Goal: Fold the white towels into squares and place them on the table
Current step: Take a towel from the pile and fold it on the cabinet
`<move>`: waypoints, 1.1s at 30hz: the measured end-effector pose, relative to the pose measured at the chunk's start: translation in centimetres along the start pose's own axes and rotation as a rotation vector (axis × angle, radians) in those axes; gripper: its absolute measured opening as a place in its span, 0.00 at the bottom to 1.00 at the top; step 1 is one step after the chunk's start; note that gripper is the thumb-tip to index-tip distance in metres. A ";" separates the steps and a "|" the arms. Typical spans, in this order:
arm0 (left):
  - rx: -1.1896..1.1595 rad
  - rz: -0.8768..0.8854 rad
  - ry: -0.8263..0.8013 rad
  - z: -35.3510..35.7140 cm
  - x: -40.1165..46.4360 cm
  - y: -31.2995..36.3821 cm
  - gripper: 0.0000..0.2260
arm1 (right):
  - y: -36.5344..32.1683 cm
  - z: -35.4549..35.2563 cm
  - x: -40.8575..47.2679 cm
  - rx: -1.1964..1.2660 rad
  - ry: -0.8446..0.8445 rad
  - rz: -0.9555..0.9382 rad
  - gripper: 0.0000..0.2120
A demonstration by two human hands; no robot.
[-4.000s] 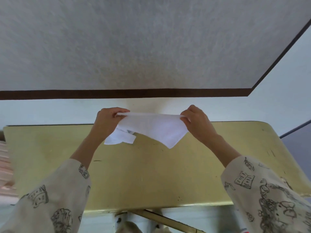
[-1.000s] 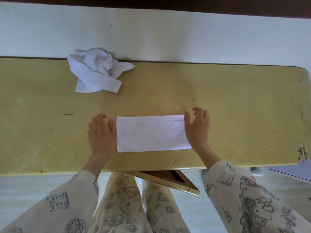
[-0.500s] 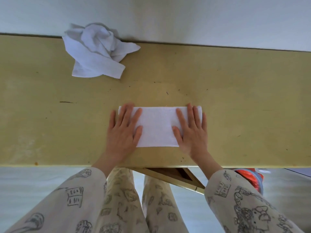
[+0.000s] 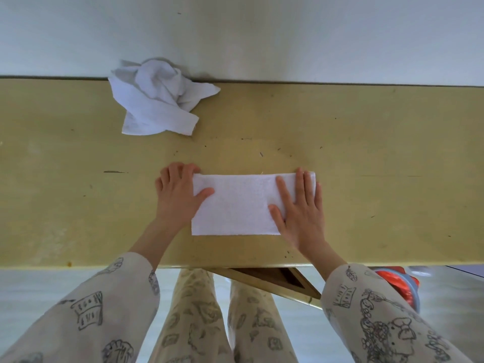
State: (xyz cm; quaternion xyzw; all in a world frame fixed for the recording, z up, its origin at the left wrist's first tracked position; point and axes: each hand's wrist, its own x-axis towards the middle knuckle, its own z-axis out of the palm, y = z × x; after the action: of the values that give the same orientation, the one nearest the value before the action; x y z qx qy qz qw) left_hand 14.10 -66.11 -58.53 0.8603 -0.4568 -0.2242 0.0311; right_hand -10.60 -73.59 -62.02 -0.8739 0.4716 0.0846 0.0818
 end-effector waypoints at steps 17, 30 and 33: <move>-0.191 -0.338 -0.261 -0.1 -2.1 1.0 0.18 | 0.0 0.0 0.0 0.006 -0.001 -0.001 0.30; -0.695 -0.362 0.054 0.3 -4.0 2.9 0.09 | -0.6 -1.0 0.0 0.087 -0.006 0.052 0.34; -0.718 -0.300 0.127 -0.7 -4.7 3.7 0.07 | -1.0 -2.4 -0.8 0.361 0.103 0.112 0.31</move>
State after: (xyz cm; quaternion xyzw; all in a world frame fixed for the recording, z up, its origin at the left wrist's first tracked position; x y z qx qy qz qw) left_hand 9.28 -64.61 -55.24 0.8641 -0.2159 -0.3179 0.3251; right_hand -10.06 -72.93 -59.47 -0.8205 0.5307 -0.0417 0.2082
